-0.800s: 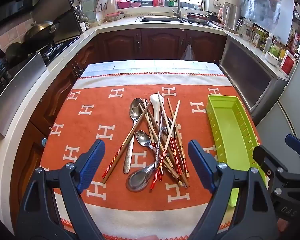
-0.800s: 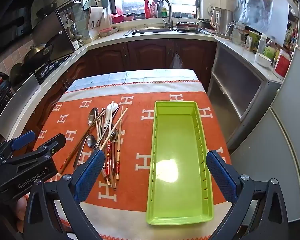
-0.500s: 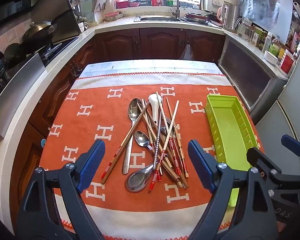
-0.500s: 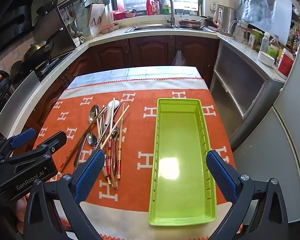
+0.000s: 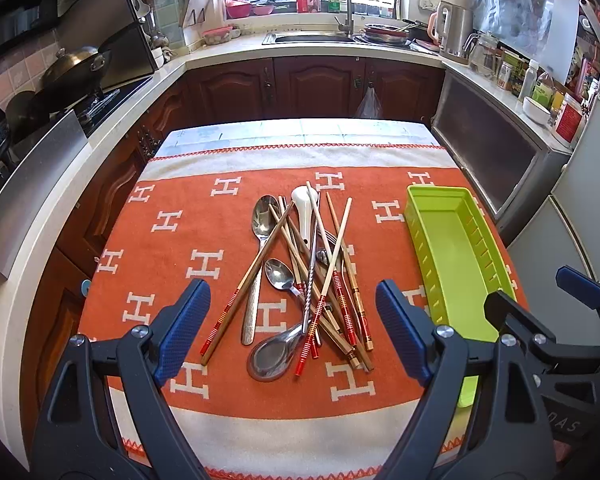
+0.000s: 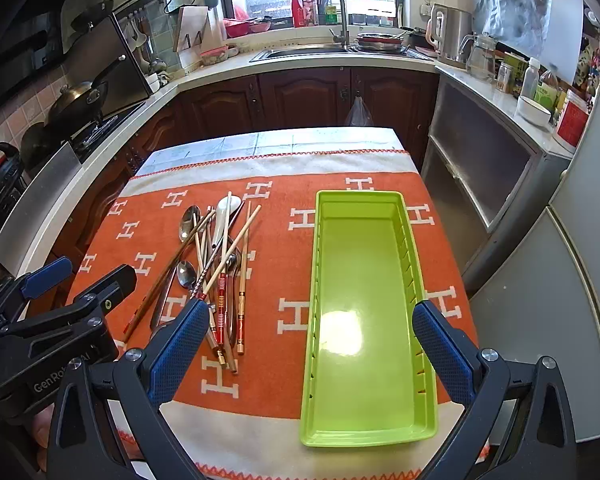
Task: Organize utensils
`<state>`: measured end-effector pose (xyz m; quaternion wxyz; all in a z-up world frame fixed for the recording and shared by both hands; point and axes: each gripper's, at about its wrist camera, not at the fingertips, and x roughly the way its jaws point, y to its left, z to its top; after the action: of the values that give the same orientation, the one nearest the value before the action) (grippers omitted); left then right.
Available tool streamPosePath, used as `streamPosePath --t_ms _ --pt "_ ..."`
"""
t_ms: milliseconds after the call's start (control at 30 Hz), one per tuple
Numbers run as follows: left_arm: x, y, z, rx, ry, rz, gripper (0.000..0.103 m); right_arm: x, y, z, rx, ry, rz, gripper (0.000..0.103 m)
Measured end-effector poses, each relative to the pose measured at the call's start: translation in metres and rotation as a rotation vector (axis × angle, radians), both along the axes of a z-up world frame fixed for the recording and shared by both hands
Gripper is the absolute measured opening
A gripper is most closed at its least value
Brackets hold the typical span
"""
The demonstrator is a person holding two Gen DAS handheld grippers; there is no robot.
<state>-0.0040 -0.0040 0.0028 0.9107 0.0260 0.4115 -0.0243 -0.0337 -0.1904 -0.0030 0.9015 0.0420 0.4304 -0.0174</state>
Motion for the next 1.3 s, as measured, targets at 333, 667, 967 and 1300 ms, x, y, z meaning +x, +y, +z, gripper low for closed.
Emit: streamPosePath --t_ms 333,667,967,1300 --pt "-0.0013 -0.0001 0.0010 0.001 0.002 -0.001 0.083 0.0001 0.0001 0.0002 0.001 0.001 0.000 0.103" --pt "-0.0032 0.0011 0.0005 0.005 0.004 0.001 0.083 -0.0005 -0.0018 -0.0005 0.003 0.003 0.002 0.102" --pt "-0.0080 0.0042 0.0009 0.013 0.004 0.000 0.083 -0.0004 -0.0028 0.0003 0.004 0.004 0.002 0.102" --pt "-0.0063 0.0018 0.0007 0.015 0.005 0.000 0.083 -0.0001 -0.0040 0.0006 0.006 0.005 0.002 0.102"
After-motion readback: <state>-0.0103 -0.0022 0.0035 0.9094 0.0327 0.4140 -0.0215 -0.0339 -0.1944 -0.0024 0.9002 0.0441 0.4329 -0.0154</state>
